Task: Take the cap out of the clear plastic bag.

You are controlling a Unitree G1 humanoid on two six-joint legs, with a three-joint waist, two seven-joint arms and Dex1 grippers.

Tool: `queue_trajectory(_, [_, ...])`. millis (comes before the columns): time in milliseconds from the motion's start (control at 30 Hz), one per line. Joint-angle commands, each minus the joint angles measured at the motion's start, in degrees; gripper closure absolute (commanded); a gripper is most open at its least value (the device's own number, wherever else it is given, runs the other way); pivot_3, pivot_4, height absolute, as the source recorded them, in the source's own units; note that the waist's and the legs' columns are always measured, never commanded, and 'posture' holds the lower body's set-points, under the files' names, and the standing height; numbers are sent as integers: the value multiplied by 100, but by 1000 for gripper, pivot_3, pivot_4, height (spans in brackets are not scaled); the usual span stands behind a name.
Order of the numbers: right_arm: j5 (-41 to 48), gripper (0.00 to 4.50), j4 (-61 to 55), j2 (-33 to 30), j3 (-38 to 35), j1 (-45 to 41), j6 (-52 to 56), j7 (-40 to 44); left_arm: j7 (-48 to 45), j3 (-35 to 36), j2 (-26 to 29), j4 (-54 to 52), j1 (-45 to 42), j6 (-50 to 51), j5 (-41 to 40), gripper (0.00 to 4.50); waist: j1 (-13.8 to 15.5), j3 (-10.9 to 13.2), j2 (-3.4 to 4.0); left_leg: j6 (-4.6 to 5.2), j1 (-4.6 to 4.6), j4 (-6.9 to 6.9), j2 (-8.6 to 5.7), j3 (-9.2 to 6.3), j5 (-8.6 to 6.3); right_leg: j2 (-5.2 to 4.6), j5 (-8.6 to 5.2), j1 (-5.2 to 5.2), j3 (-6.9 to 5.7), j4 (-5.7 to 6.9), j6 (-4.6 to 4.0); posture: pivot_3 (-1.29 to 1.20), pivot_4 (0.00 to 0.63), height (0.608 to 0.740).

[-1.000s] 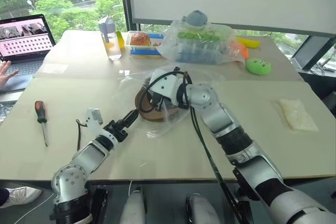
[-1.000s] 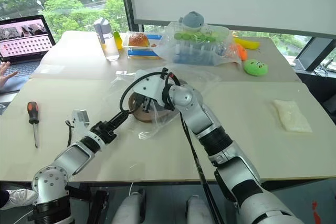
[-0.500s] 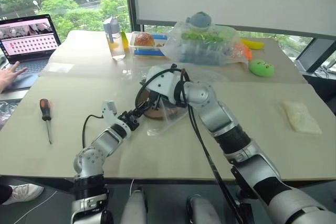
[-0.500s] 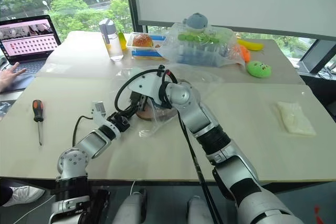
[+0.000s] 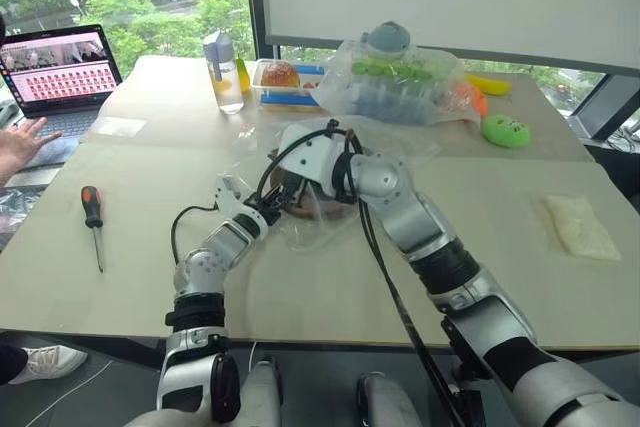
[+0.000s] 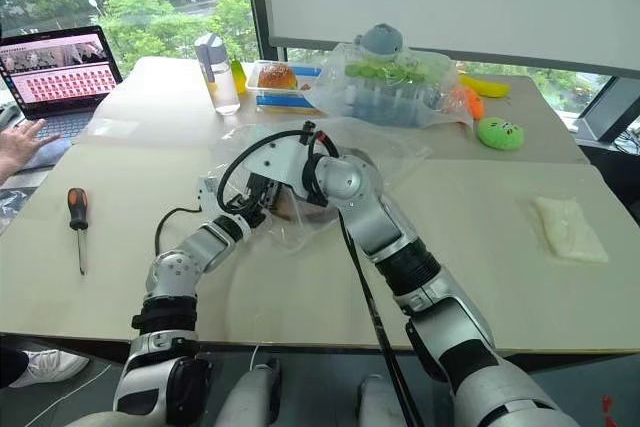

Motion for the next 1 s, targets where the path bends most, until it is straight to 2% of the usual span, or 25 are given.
queue_trajectory(33, [-239, 4500, 279, -86, 91, 69, -556, -226, 701, 1, 74, -1826, 427, 924, -1267, 4456, -21, 1, -1, 0, 0, -1, 0, 0, 0, 0, 0, -2, 0, 1, -1, 0, 150, 740])
queue_trajectory(167, [-398, 4500, 1070, -31, 192, 16, -1152, -455, 1574, 182, 540, -3004, 1014, 1188, -2273, 4456, -111, 2, 0, 0, 5, -3, 1, -1, 0, 0, -2, 0, 1, 2, 2, 0, 150, 740])
queue_trajectory(367, [-458, 4500, 1952, 140, 197, -224, -1837, -613, 2047, 318, 1362, -3396, 1355, 921, -2961, 4456, -136, 2, -1, 0, 12, -2, 1, -2, 0, 1, -1, 0, 4, 2, 1, 0, 150, 740])
queue_trajectory(433, [-460, 4500, 2169, 195, 175, -331, -2001, -647, 2053, 259, 1453, -3348, 1409, 801, -2940, 4456, -129, 2, -1, 0, 12, -2, 1, -2, 0, 1, -1, 1, 4, -2, 0, 0, 150, 740])
queue_trajectory(600, [-464, 4500, 2370, 226, 105, -479, -2197, -688, 1890, -65, 1326, -2691, 1254, 350, -2078, 4456, -83, 2, -1, 0, 10, -2, 1, -1, 0, 1, -1, 2, 1, -5, 0, 0, 150, 740])
queue_trajectory(633, [-468, 4500, 2381, 218, 92, -486, -2212, -688, 1827, -107, 1286, -2571, 1203, 281, -1992, 3662, -75, 2, -1, 0, 10, -2, 1, -1, 0, 1, -1, 2, 2, -6, -1, 0, 150, 740])
queue_trajectory(867, [-458, 4500, 1996, -38, -193, -592, -2007, -739, 680, -885, 1125, -498, 41, -419, -307, 1511, -6, 3, -2, 0, 4, -2, -1, 0, 0, 1, 0, -2, -1, -8, 0, 0, 150, 740])
queue_trajectory(1000, [-513, 4500, 1732, -118, -307, -573, -1822, -761, -108, -1118, 1120, 1049, -893, -1046, 667, 45, 11, 4, -3, 0, -1, -7, -1, 0, 0, 2, 0, -9, -3, -7, 0, 0, 150, 740])
